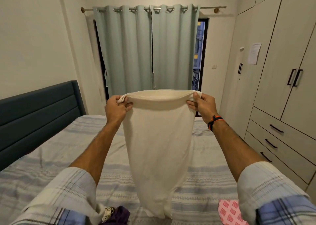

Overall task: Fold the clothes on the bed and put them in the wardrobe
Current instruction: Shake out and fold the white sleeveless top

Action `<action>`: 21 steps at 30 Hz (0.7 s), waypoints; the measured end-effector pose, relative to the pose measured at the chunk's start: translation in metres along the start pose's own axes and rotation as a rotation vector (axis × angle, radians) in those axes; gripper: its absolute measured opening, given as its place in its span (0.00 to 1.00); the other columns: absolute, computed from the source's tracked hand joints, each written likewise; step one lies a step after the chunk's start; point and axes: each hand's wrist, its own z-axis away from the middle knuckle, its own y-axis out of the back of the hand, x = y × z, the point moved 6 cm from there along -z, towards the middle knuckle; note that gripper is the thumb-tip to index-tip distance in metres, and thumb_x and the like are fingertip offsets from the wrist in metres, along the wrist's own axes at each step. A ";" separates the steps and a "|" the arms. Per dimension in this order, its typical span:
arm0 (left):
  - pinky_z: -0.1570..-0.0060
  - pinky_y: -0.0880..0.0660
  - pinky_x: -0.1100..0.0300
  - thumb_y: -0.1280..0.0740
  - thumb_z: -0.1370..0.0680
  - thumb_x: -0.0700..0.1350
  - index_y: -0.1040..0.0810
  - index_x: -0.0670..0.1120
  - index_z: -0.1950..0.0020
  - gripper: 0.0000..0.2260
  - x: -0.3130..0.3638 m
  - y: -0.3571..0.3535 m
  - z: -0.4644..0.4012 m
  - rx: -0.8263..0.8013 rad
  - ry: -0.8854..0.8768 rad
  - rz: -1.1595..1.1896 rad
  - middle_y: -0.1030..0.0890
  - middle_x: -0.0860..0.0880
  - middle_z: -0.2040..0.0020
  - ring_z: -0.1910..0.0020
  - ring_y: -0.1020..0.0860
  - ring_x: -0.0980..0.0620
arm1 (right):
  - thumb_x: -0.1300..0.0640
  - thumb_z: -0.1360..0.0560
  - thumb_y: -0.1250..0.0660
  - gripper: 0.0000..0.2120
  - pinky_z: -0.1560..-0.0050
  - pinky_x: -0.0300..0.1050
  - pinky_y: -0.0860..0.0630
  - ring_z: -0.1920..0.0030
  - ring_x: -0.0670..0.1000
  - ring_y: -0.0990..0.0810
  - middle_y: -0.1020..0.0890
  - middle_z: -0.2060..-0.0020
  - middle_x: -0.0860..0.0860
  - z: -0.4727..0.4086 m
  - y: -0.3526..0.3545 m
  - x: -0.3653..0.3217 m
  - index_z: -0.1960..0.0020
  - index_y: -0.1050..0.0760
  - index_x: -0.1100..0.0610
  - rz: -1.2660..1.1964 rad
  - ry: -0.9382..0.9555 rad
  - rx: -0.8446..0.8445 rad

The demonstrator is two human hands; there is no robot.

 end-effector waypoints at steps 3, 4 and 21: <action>0.55 0.17 0.53 0.26 0.26 0.42 0.22 0.46 0.53 0.07 0.016 0.006 -0.004 0.071 -0.069 -0.005 0.17 0.44 0.53 0.57 0.16 0.50 | 0.58 0.19 0.36 0.12 0.53 0.44 0.17 0.59 0.50 0.15 0.16 0.53 0.58 -0.002 0.000 -0.014 0.40 0.23 0.63 -0.052 0.043 0.017; 0.58 0.17 0.54 0.28 0.24 0.42 0.23 0.46 0.53 0.04 0.020 0.007 -0.003 0.091 -0.069 0.008 0.17 0.43 0.53 0.62 0.16 0.52 | 0.58 0.19 0.36 0.11 0.53 0.44 0.17 0.60 0.50 0.15 0.16 0.53 0.58 -0.003 -0.001 -0.015 0.40 0.23 0.63 -0.057 0.048 0.014; 0.57 0.17 0.50 0.33 0.20 0.48 0.19 0.43 0.50 0.09 -0.116 -0.005 0.053 -0.099 0.272 -0.338 0.19 0.47 0.65 0.69 0.17 0.48 | 0.54 0.21 0.33 0.10 0.61 0.50 0.16 0.65 0.55 0.14 0.16 0.56 0.60 0.040 0.040 0.132 0.49 0.21 0.62 0.257 -0.319 0.049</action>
